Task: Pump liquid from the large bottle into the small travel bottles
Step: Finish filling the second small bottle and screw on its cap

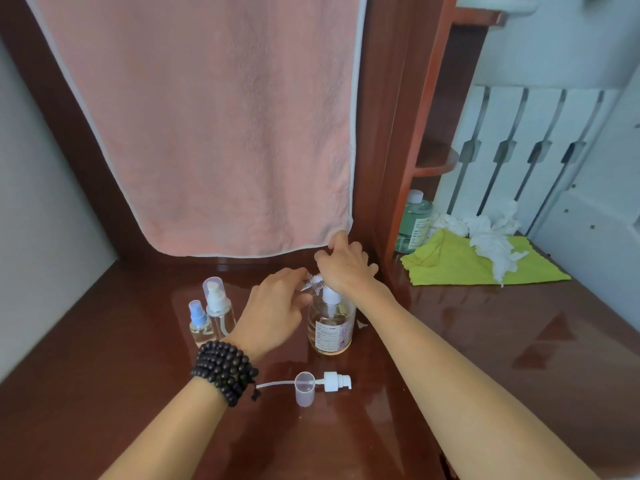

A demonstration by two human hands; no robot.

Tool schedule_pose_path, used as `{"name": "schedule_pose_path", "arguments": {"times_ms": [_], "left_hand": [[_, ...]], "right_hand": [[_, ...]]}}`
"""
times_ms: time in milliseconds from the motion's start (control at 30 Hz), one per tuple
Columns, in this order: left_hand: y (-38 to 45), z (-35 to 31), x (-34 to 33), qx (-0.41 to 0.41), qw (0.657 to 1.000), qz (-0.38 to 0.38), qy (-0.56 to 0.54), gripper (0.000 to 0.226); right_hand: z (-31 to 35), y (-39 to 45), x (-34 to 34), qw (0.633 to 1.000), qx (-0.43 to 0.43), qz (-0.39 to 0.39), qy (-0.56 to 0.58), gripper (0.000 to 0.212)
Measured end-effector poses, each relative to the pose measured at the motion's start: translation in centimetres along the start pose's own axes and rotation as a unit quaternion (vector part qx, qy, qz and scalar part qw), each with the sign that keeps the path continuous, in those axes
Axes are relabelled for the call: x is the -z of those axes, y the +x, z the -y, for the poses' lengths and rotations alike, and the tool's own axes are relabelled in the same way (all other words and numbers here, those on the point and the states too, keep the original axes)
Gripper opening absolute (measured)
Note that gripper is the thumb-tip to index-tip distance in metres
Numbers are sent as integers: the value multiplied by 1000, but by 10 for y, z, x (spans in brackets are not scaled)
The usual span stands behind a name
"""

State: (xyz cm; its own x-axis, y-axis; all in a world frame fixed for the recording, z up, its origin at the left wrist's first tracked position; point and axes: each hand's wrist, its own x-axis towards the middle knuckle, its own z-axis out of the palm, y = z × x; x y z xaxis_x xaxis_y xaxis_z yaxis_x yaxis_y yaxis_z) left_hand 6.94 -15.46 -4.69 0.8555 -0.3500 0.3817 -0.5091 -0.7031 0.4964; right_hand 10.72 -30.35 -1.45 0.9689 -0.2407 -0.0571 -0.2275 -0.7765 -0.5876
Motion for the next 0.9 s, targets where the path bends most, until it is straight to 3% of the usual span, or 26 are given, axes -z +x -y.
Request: {"name": "schedule_pose_path", "arguments": {"times_ms": [133,233,400,633,800,900], "left_hand": [[-1,-2,3,-2,1000,-14,13,39],[-2,2,-2,-1,1000,-10,-1,32],[-5,4,-9,-4,1000,1,-8,26],[1,1,2,-6,1000,-18,-14,36],[-3,4,-7,1,1000,-3,-9,25],[-3,4,-9,-1,1000,-1,-5,25]], "right_hand": [[7,2,7,999,31,-6,-19,38],[3,5,1,999,8,18,-28,36],[-4,2,-7,999,-31,35,-5,20],[7,5,6,1000,10,8,-13,46],[-4,5,-8,999,-29,34,1,27],[-6,5,-9,998,-52,39,5,27]]}}
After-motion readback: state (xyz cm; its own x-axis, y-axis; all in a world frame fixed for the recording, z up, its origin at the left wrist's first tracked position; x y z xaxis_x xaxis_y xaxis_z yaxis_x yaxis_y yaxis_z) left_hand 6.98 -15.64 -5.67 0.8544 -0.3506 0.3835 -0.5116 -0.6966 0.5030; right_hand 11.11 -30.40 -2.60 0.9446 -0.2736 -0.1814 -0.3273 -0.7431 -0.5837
